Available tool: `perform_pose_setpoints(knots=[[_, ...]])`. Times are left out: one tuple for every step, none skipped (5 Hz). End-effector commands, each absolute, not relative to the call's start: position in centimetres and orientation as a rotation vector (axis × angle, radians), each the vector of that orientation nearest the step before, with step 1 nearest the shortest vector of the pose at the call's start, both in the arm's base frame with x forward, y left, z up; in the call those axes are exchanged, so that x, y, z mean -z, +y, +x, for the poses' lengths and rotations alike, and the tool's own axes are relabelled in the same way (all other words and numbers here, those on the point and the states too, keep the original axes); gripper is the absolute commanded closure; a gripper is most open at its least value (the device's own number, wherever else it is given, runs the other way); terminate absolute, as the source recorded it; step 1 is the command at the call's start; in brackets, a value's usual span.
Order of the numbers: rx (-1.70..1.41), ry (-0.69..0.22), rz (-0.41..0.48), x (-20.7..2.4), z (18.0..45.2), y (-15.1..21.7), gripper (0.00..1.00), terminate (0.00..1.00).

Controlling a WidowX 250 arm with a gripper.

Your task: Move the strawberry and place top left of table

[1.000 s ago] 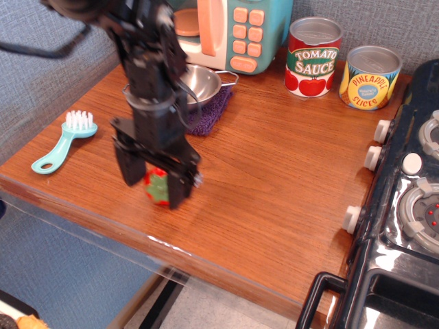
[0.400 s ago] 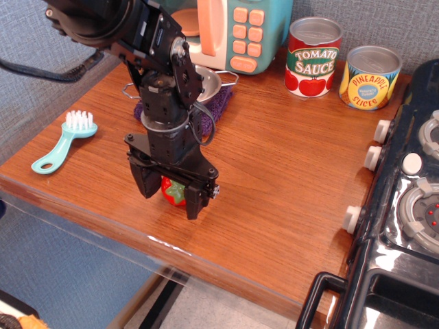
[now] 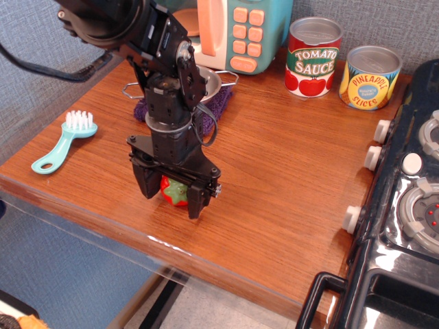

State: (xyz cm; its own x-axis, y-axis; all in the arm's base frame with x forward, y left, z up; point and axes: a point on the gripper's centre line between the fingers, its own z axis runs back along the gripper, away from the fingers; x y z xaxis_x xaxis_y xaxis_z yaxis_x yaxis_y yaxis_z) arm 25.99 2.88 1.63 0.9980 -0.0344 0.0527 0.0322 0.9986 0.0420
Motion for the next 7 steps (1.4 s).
perform_pose_setpoints(knots=[[0.024, -0.072, 0.072, -1.7, 27.4, 3.0, 0.00, 0.00], [-0.016, -0.082, 0.070, -1.4, 27.7, 3.6, 1.00, 0.00], [-0.015, -0.082, 0.058, -1.7, 28.0, 3.9, 1.00, 0.00], [0.003, -0.112, 0.044, -3.0, 28.7, 3.7, 1.00, 0.00], [0.001, -0.138, 0.023, -4.5, 30.0, 3.3, 1.00, 0.00], [-0.091, -0.183, -0.009, -6.5, 31.8, 6.3, 1.00, 0.00], [-0.202, -0.236, -0.010, -8.8, 34.4, 10.7, 1.00, 0.00]])
